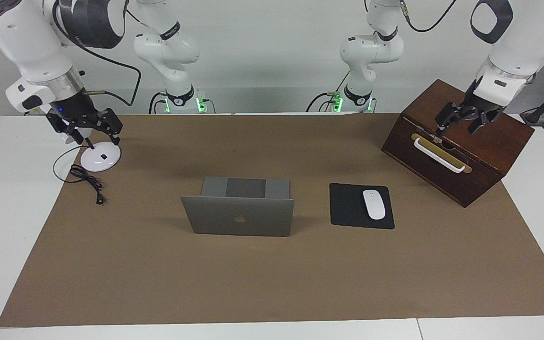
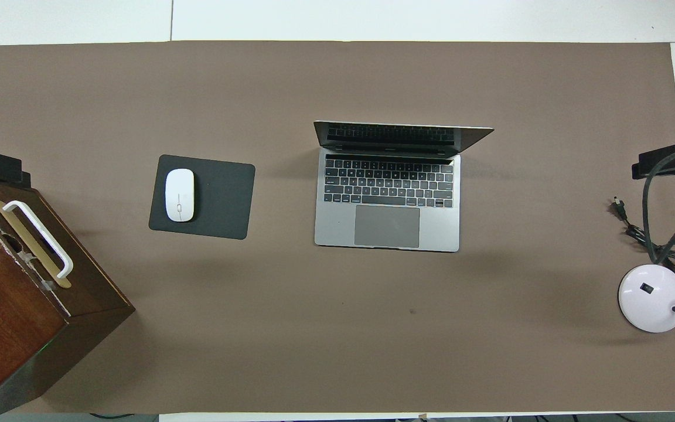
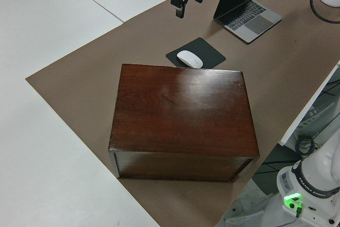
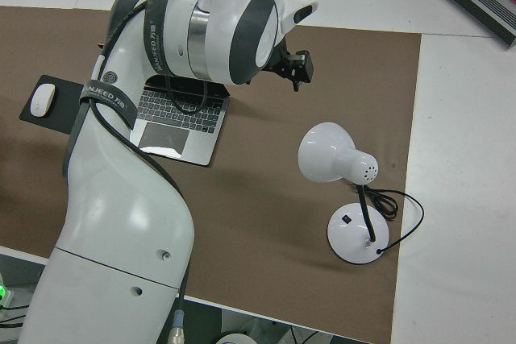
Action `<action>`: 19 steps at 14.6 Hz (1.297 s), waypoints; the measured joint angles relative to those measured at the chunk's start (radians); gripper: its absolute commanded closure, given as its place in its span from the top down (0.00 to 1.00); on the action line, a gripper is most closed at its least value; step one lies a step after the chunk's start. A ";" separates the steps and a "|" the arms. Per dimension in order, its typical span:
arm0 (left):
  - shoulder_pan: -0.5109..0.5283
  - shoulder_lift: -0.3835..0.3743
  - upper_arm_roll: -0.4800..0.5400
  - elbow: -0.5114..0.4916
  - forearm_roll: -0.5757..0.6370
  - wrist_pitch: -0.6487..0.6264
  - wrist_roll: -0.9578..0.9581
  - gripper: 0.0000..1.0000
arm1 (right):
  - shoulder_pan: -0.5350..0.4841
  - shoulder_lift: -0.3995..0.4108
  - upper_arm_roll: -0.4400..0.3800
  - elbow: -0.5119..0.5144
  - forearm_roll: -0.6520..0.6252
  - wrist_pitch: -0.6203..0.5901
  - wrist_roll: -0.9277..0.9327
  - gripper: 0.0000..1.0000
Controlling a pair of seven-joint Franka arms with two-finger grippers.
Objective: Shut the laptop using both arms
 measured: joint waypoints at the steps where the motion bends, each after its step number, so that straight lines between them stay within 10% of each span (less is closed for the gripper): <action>1: 0.000 0.000 0.000 0.000 0.000 0.000 0.000 1.00 | 0.000 0.000 0.000 0.000 0.000 0.000 0.000 1.00; 19: -0.002 0.000 -0.004 -0.003 0.000 0.007 -0.033 1.00 | 0.002 0.000 0.000 -0.012 0.000 0.017 0.000 1.00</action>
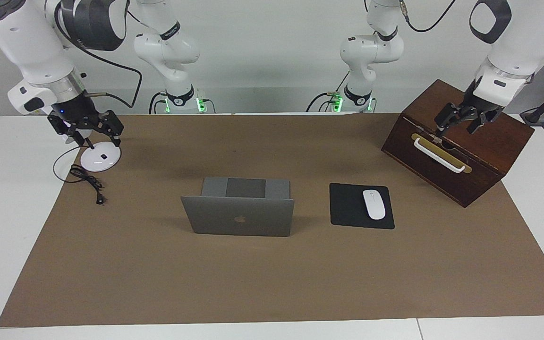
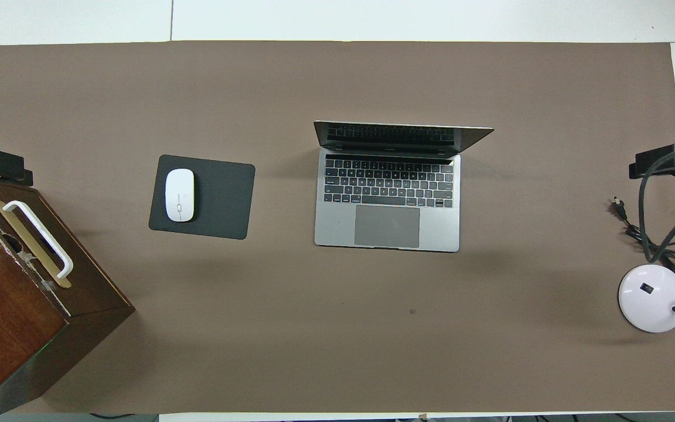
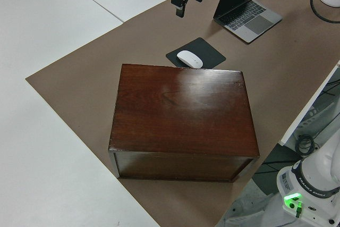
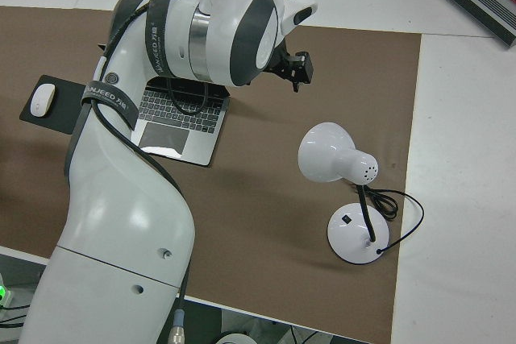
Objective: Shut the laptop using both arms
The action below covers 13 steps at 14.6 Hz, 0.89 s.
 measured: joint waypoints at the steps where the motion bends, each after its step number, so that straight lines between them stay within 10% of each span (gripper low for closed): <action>1: 0.000 0.000 0.000 -0.002 0.000 0.000 -0.002 1.00 | 0.000 0.000 0.000 0.000 0.000 0.000 0.000 1.00; 6: 0.001 0.000 0.001 -0.004 -0.004 0.000 -0.005 1.00 | 0.000 0.000 0.000 -0.003 0.000 0.001 0.000 1.00; 7: 0.001 0.000 0.001 -0.004 -0.004 0.000 -0.005 0.89 | 0.000 0.000 0.000 -0.003 0.000 0.001 0.000 1.00; 9: 0.001 0.000 0.001 -0.004 -0.004 0.001 -0.006 0.02 | 0.000 0.000 0.000 -0.003 0.000 0.001 0.000 1.00; 13: 0.001 0.000 0.001 -0.004 -0.004 0.006 -0.007 0.00 | 0.000 -0.004 0.000 -0.017 0.000 0.004 0.000 1.00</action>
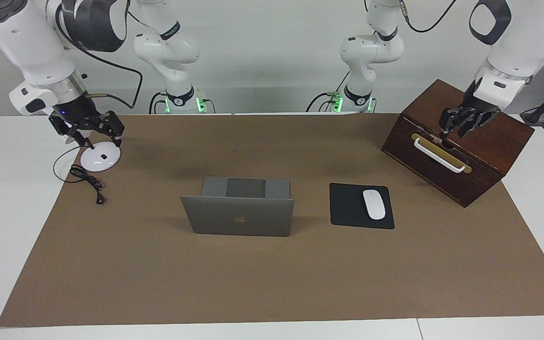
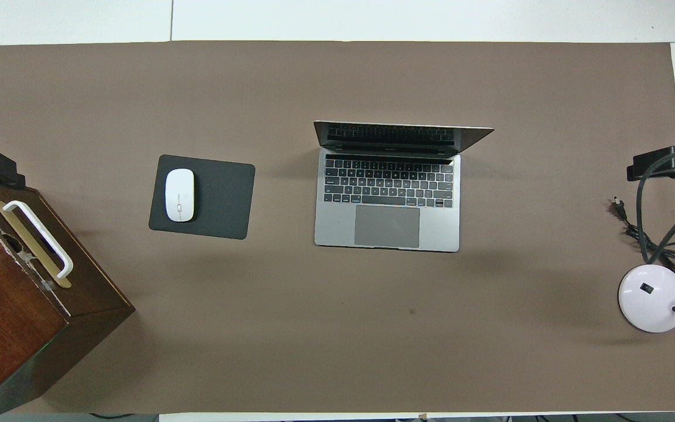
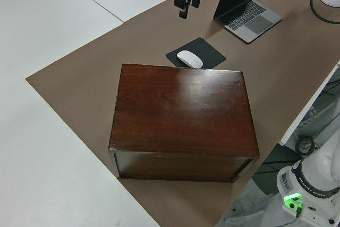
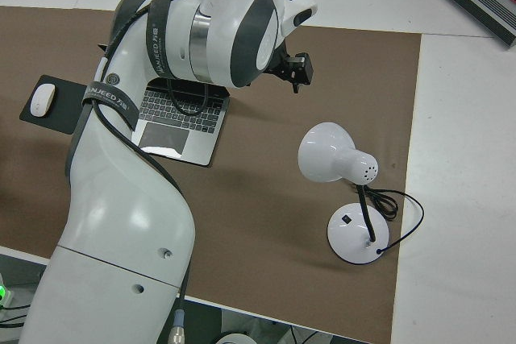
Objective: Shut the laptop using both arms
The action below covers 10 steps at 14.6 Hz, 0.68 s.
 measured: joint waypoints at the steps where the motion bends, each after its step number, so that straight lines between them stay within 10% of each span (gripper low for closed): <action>1: 0.000 0.000 0.000 0.000 0.000 0.001 -0.001 0.00 | 0.000 -0.002 0.000 -0.005 0.000 0.005 0.000 1.00; 8: 0.000 0.000 -0.001 0.000 -0.003 0.029 -0.005 0.00 | 0.000 -0.005 -0.001 -0.013 0.000 0.016 0.000 1.00; 10: -0.003 0.000 -0.003 -0.004 -0.006 0.034 -0.005 0.00 | 0.000 -0.005 -0.002 -0.014 0.000 0.038 0.000 0.73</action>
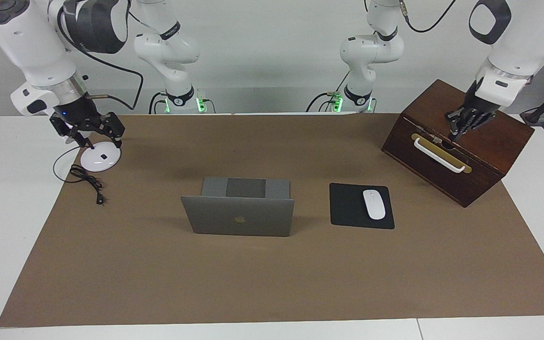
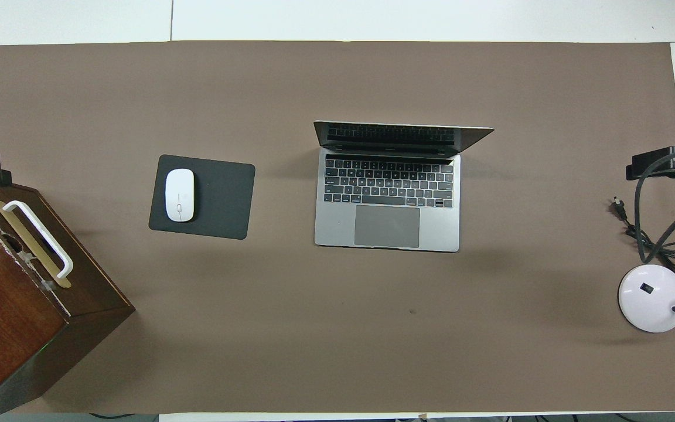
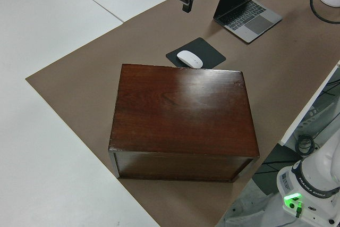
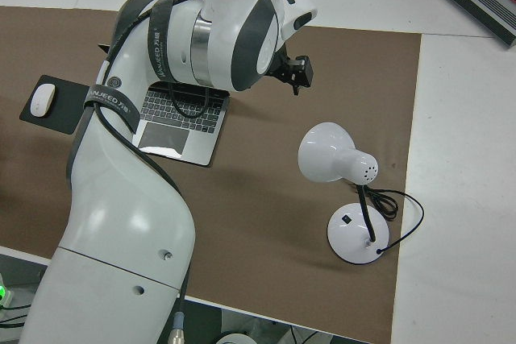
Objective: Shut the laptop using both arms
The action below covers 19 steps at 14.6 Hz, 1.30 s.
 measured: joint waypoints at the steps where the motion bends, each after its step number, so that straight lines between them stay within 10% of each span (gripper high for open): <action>1: -0.001 0.000 -0.002 -0.005 -0.009 0.007 0.000 0.00 | -0.001 0.000 -0.001 -0.003 0.000 0.020 -0.002 0.43; 3: -0.005 -0.002 -0.010 -0.023 -0.045 0.027 0.001 0.00 | -0.002 0.001 -0.002 -0.011 0.000 0.066 -0.008 0.00; 11: -0.189 -0.128 -0.022 -0.396 -0.118 0.491 -0.090 0.00 | -0.002 0.096 -0.003 -0.015 -0.001 0.244 -0.013 0.00; 19: -0.389 -0.250 -0.024 -0.686 -0.119 0.851 -0.205 0.00 | 0.139 0.337 0.004 0.238 -0.050 0.255 0.147 0.00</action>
